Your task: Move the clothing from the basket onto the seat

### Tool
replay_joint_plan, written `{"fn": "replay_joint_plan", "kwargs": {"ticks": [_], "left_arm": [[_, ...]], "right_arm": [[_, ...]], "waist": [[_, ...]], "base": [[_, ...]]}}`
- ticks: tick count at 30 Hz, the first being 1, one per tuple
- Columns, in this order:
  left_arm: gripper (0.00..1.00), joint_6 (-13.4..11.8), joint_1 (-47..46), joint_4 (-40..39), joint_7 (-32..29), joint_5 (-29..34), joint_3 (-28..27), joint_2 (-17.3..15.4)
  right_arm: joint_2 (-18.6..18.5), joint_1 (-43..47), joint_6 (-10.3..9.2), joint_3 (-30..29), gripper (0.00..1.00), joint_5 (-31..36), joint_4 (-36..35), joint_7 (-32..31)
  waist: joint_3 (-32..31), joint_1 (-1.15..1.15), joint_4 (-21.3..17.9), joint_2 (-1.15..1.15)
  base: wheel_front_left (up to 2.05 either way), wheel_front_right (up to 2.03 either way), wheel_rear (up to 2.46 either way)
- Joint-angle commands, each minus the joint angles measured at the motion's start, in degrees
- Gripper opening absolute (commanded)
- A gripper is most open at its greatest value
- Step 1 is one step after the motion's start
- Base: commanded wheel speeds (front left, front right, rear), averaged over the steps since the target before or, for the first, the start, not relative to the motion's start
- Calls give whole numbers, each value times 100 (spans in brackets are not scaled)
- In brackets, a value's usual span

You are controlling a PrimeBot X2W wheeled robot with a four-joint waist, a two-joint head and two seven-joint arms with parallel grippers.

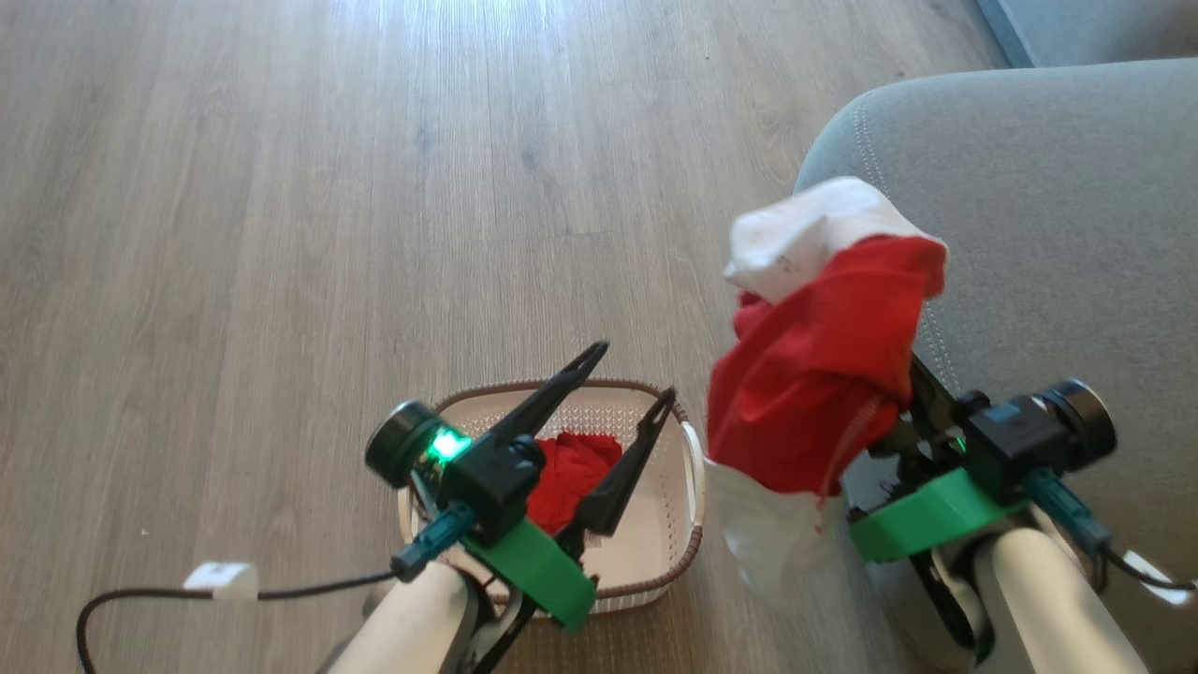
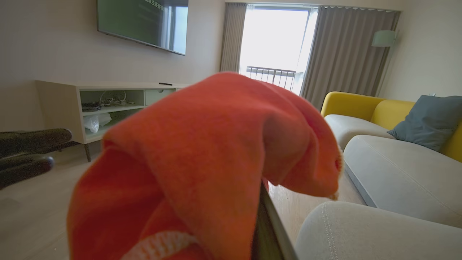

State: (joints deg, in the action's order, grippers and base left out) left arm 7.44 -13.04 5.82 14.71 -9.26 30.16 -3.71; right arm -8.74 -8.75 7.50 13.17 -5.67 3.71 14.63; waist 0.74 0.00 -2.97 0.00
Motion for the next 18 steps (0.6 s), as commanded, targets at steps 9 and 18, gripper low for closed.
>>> {"fn": "replay_joint_plan", "kwargs": {"ticks": [9, 18], "left_arm": [[100, 4, 195, 116, 29, 314, -249, -217], [100, 4, 409, 491, 29, 306, -309, -273]], "right_arm": [[120, 310, -1, -539, 0, 245, -255, 37], [192, 543, -1, -865, 0, 307, -272, 37]], "waist": [[-21, 0, -117, 0], [0, 0, -189, 0]], "base": [[0, 0, 0], [0, 0, 0]]}}
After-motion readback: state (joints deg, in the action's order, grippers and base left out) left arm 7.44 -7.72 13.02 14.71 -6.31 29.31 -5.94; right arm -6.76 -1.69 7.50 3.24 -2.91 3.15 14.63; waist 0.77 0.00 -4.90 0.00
